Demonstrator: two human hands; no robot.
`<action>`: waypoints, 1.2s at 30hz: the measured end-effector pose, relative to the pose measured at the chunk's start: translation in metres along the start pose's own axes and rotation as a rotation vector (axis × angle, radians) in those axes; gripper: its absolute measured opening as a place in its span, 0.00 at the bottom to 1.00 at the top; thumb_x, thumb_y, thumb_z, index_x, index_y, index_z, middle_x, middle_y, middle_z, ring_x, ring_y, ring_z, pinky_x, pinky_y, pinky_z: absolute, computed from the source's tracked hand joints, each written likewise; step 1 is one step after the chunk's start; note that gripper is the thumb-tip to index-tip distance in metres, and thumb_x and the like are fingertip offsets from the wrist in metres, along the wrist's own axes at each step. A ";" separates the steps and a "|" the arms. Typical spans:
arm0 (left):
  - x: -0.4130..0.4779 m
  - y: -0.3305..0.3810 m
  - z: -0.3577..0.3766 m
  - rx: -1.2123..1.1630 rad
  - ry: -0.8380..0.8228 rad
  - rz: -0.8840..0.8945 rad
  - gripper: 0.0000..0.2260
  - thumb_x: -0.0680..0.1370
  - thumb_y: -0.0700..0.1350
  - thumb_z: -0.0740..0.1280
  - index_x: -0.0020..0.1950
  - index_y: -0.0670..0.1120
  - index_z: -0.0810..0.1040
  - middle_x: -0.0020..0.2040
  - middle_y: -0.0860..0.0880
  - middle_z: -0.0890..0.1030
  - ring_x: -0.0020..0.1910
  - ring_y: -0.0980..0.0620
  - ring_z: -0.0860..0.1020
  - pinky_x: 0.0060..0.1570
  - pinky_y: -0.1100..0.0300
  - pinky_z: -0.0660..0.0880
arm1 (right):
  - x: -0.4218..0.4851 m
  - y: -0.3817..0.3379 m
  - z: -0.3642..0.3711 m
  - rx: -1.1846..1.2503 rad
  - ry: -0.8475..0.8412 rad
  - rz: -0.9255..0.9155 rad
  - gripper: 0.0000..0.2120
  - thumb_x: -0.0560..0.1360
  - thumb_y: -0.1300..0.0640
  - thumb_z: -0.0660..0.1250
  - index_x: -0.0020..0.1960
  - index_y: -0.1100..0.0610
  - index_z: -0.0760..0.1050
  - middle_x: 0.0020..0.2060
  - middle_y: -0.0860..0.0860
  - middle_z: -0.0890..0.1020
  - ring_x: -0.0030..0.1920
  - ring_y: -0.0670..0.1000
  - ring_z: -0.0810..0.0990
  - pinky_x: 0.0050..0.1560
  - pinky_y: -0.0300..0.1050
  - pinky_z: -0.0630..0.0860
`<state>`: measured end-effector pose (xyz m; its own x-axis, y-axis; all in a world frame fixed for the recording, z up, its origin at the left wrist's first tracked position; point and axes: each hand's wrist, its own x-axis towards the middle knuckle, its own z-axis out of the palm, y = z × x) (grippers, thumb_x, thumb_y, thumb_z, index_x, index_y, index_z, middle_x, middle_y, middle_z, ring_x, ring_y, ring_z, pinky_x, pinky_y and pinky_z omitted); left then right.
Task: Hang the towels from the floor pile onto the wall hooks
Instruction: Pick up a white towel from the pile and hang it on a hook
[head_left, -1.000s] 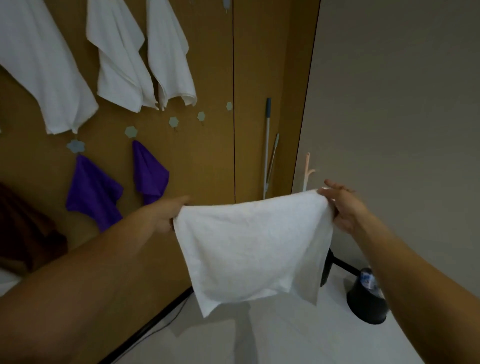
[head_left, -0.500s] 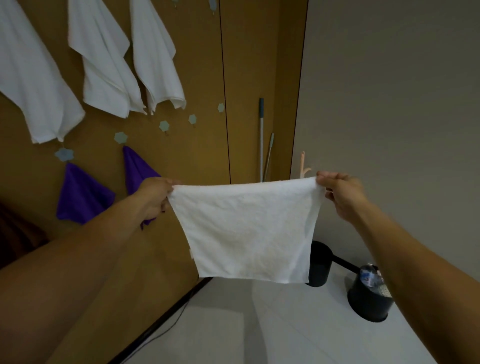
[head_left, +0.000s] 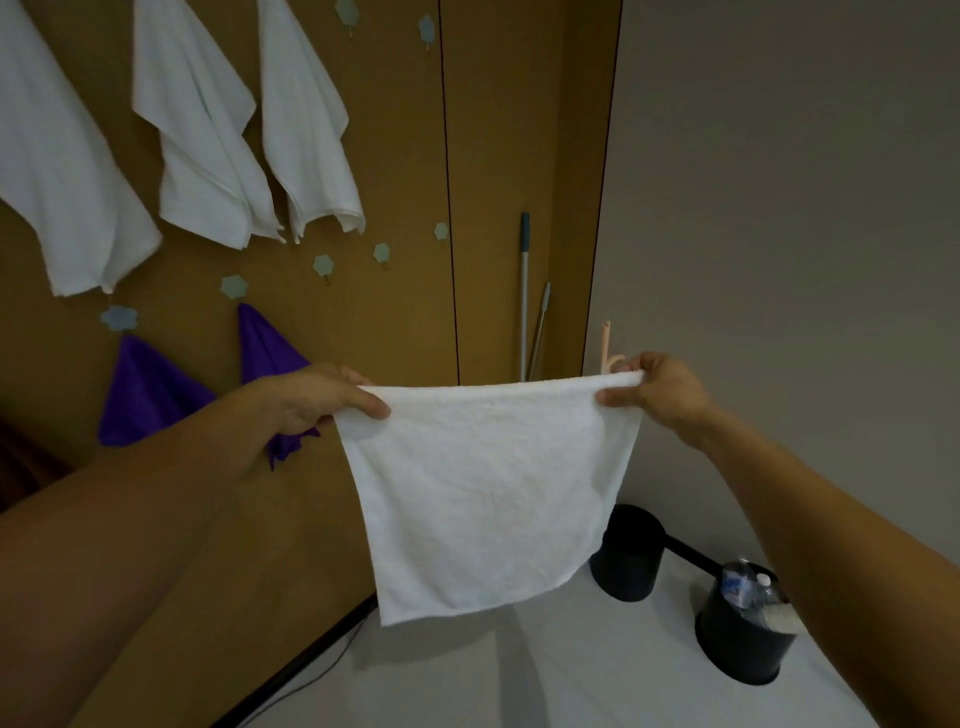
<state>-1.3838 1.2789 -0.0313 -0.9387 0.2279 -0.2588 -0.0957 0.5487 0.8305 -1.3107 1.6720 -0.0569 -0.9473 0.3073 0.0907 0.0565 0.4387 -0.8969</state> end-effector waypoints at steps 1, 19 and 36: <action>0.002 0.000 0.004 0.013 0.072 0.012 0.21 0.61 0.45 0.81 0.50 0.41 0.82 0.47 0.44 0.84 0.46 0.46 0.82 0.39 0.58 0.78 | 0.004 0.002 0.001 -0.008 0.024 -0.012 0.16 0.66 0.56 0.79 0.48 0.54 0.75 0.44 0.48 0.79 0.42 0.47 0.78 0.34 0.37 0.72; 0.108 0.054 -0.005 -0.241 0.615 0.527 0.11 0.74 0.41 0.66 0.38 0.54 0.68 0.37 0.54 0.73 0.34 0.56 0.72 0.33 0.61 0.68 | 0.119 -0.071 0.071 0.211 0.052 -0.286 0.06 0.77 0.55 0.62 0.45 0.46 0.75 0.46 0.45 0.78 0.51 0.50 0.76 0.48 0.43 0.70; 0.228 0.116 -0.066 0.209 0.281 0.599 0.10 0.68 0.63 0.73 0.36 0.58 0.82 0.36 0.61 0.82 0.34 0.63 0.79 0.30 0.72 0.71 | 0.263 -0.139 0.134 -0.037 0.018 -0.558 0.10 0.76 0.48 0.68 0.44 0.54 0.79 0.39 0.45 0.80 0.40 0.46 0.79 0.42 0.44 0.76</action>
<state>-1.6305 1.3411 0.0391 -0.8626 0.3385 0.3759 0.5053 0.5432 0.6705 -1.6097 1.5787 0.0339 -0.8314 0.0342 0.5546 -0.4405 0.5680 -0.6953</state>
